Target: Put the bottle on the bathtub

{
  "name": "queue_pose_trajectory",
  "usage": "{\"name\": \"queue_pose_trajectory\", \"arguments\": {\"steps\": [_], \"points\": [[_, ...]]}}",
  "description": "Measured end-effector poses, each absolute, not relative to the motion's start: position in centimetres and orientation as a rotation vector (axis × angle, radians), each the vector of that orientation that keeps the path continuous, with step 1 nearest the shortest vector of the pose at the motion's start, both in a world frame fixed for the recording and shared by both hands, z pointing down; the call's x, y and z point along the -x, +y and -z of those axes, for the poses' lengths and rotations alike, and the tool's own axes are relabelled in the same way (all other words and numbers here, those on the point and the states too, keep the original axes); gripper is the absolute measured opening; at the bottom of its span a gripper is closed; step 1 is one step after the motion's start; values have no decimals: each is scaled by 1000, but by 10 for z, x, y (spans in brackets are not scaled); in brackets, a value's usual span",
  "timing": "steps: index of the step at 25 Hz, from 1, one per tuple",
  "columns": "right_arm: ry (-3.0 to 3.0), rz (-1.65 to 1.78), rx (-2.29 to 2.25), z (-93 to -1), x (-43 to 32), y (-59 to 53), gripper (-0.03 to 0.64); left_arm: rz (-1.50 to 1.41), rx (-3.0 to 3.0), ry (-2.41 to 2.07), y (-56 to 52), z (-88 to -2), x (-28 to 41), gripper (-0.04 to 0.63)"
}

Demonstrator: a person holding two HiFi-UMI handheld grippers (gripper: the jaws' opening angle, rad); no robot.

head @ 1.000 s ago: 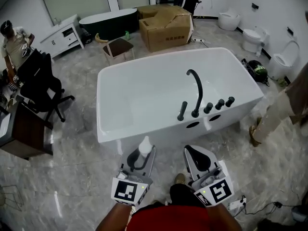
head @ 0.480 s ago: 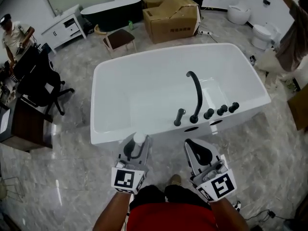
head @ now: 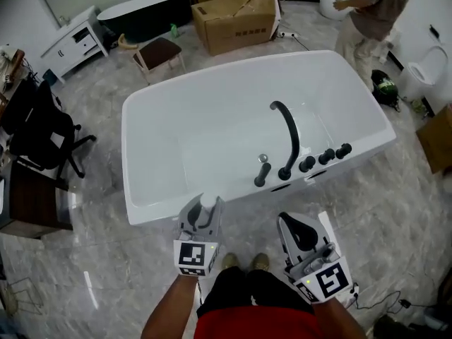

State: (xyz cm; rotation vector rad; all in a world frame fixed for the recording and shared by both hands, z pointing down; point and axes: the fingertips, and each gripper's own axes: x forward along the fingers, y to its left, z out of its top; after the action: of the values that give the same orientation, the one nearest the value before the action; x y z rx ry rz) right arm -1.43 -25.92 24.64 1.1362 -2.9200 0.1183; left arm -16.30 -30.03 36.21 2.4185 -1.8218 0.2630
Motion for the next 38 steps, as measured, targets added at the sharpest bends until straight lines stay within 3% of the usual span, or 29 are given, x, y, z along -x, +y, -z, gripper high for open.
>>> {"name": "queue_pose_trajectory", "arguments": {"steps": [19, 34, 38], "points": [[-2708, -177, -1285, -300, 18, -290, 3, -408, -2398, -1658, -374, -497, 183, 107], [-2725, -203, -1266, -306, 25, -298, 4, -444, -2446, -1627, -367, -509, 172, 107], [-2729, -206, -1261, -305, 23, -298, 4, -451, -2448, -1610, -363, -510, 168, 176]]}}
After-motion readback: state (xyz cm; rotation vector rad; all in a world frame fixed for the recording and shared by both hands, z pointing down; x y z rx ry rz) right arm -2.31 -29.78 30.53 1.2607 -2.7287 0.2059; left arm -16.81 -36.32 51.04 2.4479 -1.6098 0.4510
